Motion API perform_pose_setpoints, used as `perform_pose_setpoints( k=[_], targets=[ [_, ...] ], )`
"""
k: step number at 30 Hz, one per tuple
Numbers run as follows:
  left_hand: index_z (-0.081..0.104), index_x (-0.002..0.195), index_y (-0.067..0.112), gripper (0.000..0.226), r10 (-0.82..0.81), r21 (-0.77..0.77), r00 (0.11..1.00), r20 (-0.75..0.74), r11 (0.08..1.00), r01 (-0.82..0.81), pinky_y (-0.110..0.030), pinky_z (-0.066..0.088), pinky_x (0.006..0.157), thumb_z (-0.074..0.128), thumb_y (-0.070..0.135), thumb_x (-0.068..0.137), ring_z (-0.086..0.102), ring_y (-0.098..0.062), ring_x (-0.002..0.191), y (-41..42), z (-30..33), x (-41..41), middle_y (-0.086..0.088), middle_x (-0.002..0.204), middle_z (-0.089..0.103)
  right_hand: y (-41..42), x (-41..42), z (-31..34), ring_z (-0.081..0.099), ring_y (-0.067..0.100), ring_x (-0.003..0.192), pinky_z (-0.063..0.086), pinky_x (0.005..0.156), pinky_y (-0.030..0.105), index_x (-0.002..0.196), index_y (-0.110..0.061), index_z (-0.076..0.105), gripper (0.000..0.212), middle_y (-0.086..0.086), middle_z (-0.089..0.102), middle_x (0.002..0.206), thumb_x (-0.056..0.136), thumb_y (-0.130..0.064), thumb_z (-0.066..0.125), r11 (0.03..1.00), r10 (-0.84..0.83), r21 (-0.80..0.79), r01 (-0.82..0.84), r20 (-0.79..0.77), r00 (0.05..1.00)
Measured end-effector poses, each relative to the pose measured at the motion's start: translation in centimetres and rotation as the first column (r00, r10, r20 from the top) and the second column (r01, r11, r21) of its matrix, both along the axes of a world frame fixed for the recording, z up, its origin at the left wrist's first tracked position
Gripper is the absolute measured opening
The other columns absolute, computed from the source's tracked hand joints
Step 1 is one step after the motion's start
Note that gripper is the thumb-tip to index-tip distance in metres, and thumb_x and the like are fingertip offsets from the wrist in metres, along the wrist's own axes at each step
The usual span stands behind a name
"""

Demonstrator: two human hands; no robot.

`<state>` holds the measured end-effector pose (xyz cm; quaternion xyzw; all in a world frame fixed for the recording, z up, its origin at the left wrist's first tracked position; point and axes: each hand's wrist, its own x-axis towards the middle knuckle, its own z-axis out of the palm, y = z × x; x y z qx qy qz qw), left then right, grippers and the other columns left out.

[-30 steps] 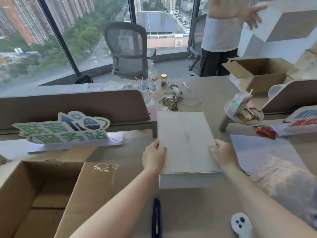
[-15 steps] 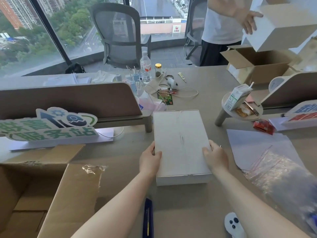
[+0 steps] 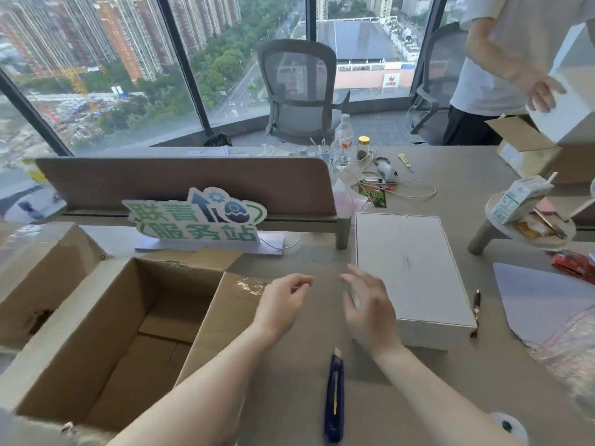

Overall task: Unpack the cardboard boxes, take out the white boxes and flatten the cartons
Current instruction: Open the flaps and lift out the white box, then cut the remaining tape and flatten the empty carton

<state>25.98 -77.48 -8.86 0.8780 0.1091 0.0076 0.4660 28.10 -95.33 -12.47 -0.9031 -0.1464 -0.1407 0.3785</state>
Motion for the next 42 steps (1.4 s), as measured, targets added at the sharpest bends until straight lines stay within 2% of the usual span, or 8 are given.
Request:
perform_pose_setpoints(
  k=[4,9,17,23,28,35,39,42],
  targets=[
    [0.077,0.098,0.027,0.022,0.062,0.099,0.995,0.078,0.993,-0.07,-0.012,0.047,0.08,0.061,0.013,0.092,0.064,0.009,0.086,8.5,1.0,-5.1,0.021,0.089,0.072,6.1,-4.3,-0.1,0.053,0.017,0.121,0.037,0.1,0.017,0.112,-0.011,0.072,0.032,0.0,0.063,0.129,0.084,0.001,0.061,0.975,0.215,-0.049,-0.217,-0.029,0.976],
    [0.076,0.105,0.025,0.019,0.044,0.227,0.996,0.079,0.972,-0.061,-0.025,0.052,0.089,0.061,0.019,0.096,0.066,-0.001,0.095,19.8,0.3,-11.6,0.017,0.099,0.073,13.7,-10.2,-0.4,0.055,0.011,0.116,0.045,0.095,0.016,0.109,-0.016,0.074,0.028,-0.006,0.066,0.124,0.086,-0.005,0.063,0.935,0.348,-0.089,-0.343,0.04,0.937],
    [0.078,0.098,0.022,0.016,-0.288,0.523,0.951,0.116,0.832,0.188,-0.033,0.053,0.089,0.068,0.013,0.089,0.066,-0.013,0.098,36.7,-3.0,-19.5,0.01,0.096,0.074,23.0,-19.3,-2.6,0.051,0.007,0.127,0.04,0.106,0.021,0.112,-0.02,0.072,0.031,-0.012,0.064,0.128,0.086,-0.006,0.063,0.91,0.391,-0.169,-0.379,0.041,0.92],
    [0.079,0.098,0.024,0.025,-0.448,0.465,0.893,0.046,0.801,0.378,-0.022,0.022,0.117,0.067,0.005,0.086,0.061,-0.006,0.114,41.9,-5.4,-22.3,0.01,0.105,0.074,23.8,-23.3,-2.9,0.046,0.006,0.134,0.042,0.109,0.029,0.115,-0.019,0.072,0.03,-0.01,0.063,0.132,0.088,-0.009,0.064,0.904,0.337,-0.275,-0.326,-0.01,0.942],
    [0.076,0.102,0.032,0.037,-0.566,0.382,0.824,0.027,0.767,0.514,-0.013,0.005,0.119,0.061,0.003,0.087,0.043,0.01,0.129,43.8,-5.2,-23.6,0.022,0.114,0.067,22.6,-24.9,-2.6,0.032,0.004,0.143,0.035,0.113,0.026,0.121,-0.023,0.07,0.036,-0.011,0.052,0.144,0.087,-0.012,0.066,0.853,0.371,-0.377,-0.361,-0.05,0.927],
    [0.056,0.135,0.037,0.05,-0.746,0.543,0.657,-0.106,0.51,0.667,-0.023,-0.005,0.121,0.058,0.012,0.093,0.005,0.008,0.145,45.4,-5.5,-25.0,0.028,0.139,0.043,21.9,-24.7,-3.5,0.031,0.014,0.145,0.04,0.11,0.039,0.12,-0.029,0.067,0.048,-0.008,0.047,0.149,0.074,-0.033,0.082,0.749,0.392,-0.547,-0.373,-0.087,0.916],
    [0.061,0.131,0.038,0.044,-0.739,0.534,0.674,-0.001,0.569,0.625,-0.018,0.011,0.12,0.069,0.022,0.091,0.023,0.006,0.143,45.4,-5.9,-25.4,0.021,0.14,0.051,21.7,-24.6,-3.2,0.038,0.012,0.14,0.047,0.102,0.037,0.109,-0.03,0.071,0.028,-0.011,0.056,0.139,0.093,-0.042,0.052,0.806,0.387,-0.492,-0.328,0.019,0.922],
    [0.064,0.107,0.053,0.025,-0.523,0.348,0.841,0.138,0.82,0.453,-0.014,0.043,0.093,0.066,0.034,0.091,0.052,0.017,0.111,43.5,-4.8,-26.5,0.033,0.113,0.061,22.5,-24.7,-2.9,0.044,0.006,0.134,0.048,0.104,0.035,0.107,-0.022,0.074,0.046,-0.012,0.064,0.128,0.098,-0.053,0.041,0.905,0.267,-0.334,-0.264,-0.037,0.963]
  ],
)
